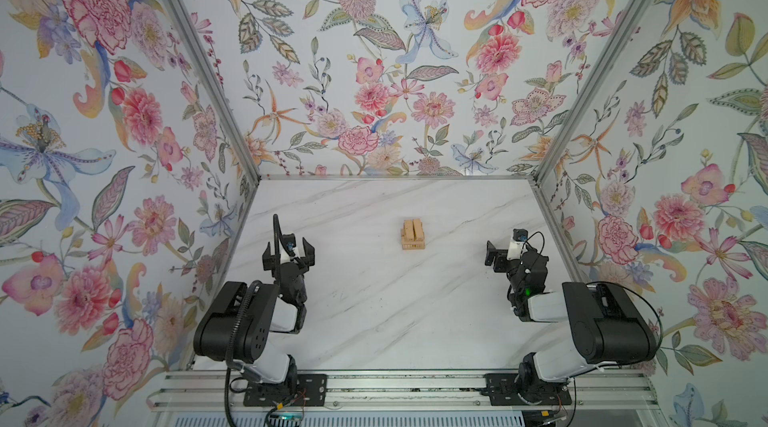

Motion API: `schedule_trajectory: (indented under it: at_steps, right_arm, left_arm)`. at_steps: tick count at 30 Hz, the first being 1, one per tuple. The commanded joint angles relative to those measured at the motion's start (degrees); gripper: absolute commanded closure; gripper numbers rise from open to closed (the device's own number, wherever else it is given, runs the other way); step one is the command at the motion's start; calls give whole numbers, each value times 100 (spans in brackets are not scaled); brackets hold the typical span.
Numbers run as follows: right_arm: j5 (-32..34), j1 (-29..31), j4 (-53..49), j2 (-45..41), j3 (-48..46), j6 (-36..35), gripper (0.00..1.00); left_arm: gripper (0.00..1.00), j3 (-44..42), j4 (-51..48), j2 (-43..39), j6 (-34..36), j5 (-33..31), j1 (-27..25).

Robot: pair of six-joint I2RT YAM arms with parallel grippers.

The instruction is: Build the wood block tower

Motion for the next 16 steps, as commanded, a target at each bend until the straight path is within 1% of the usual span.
schedule_trajectory:
  at_steps: [1, 16]
  right_arm:
    - [26, 28, 80, -16, 76, -79, 1]
    - [-27, 4, 62, -13, 82, -70, 1]
  left_arm:
    - [1, 37, 201, 17, -70, 47, 37]
    - [1, 47, 193, 20, -66, 47, 42]
